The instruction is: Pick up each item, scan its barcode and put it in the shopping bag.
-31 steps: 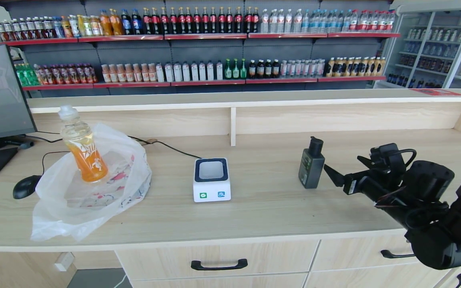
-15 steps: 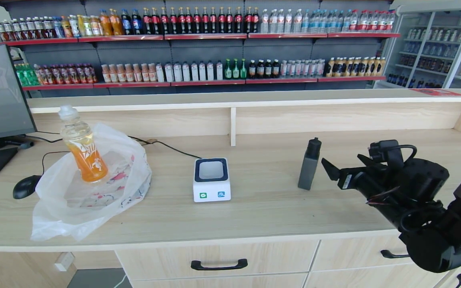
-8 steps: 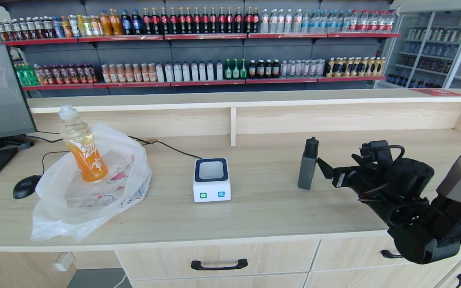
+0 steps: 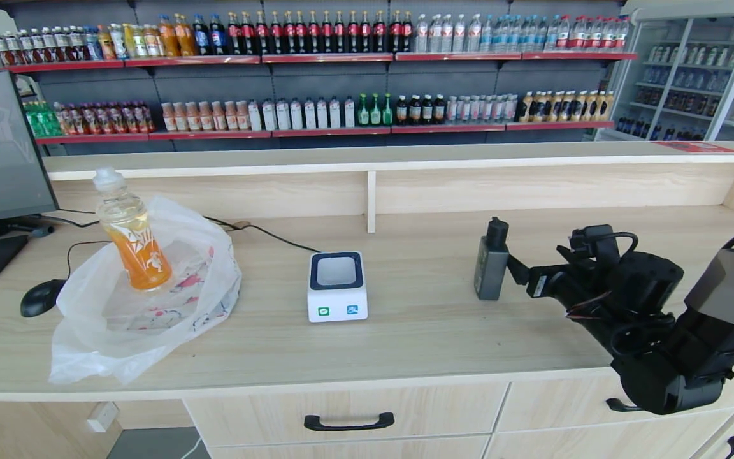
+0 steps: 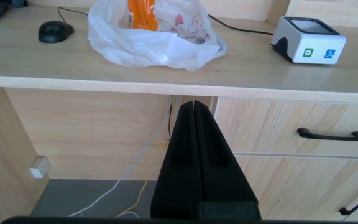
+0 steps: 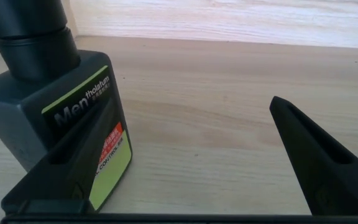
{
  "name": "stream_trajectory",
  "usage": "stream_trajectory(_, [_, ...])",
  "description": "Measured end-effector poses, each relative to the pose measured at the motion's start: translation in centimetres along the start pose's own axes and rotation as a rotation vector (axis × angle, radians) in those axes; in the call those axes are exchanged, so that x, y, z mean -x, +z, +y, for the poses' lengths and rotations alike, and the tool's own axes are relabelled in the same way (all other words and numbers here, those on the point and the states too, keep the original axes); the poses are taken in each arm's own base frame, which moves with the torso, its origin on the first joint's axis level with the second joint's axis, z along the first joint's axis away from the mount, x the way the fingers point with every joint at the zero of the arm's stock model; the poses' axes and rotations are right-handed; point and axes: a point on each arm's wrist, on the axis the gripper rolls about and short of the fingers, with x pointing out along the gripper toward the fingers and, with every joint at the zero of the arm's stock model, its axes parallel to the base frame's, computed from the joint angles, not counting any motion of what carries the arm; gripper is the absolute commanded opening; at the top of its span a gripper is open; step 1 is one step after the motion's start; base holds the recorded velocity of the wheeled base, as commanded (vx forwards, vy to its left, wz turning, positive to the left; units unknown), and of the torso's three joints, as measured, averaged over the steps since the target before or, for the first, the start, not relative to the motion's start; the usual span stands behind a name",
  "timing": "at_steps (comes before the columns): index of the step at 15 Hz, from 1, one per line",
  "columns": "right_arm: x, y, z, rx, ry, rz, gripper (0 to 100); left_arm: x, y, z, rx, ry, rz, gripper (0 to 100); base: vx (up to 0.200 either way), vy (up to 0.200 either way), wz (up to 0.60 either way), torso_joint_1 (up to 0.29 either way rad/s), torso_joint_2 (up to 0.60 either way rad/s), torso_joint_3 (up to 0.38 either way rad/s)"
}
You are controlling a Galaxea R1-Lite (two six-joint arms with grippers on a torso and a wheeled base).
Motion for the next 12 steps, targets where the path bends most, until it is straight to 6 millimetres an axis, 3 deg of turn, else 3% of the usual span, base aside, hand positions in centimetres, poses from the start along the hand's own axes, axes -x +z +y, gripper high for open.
stream_trajectory(6, [0.1, -0.7, -1.2, 0.003, -0.031, 0.023, 100, 0.0, 0.0, 0.0, 0.000, 0.000, 0.000, 0, 0.000, 0.000, 0.00, 0.000, 0.00, 0.000])
stream_trajectory(9, [1.8, -0.9, -2.1, 0.004, -0.059, 0.070, 100, 0.0, 0.0, 0.0, 0.000, 0.000, 0.000, 0, 0.000, 0.000, 0.00, 0.000, 0.00, 0.000])
stream_trajectory(12, [4.0, -0.1, -1.5, -0.005, -0.041, 0.094, 100, 0.0, 0.0, 0.0, 0.000, 0.000, 0.000, 0, 0.000, 0.000, 0.00, 0.000, 0.00, 0.000])
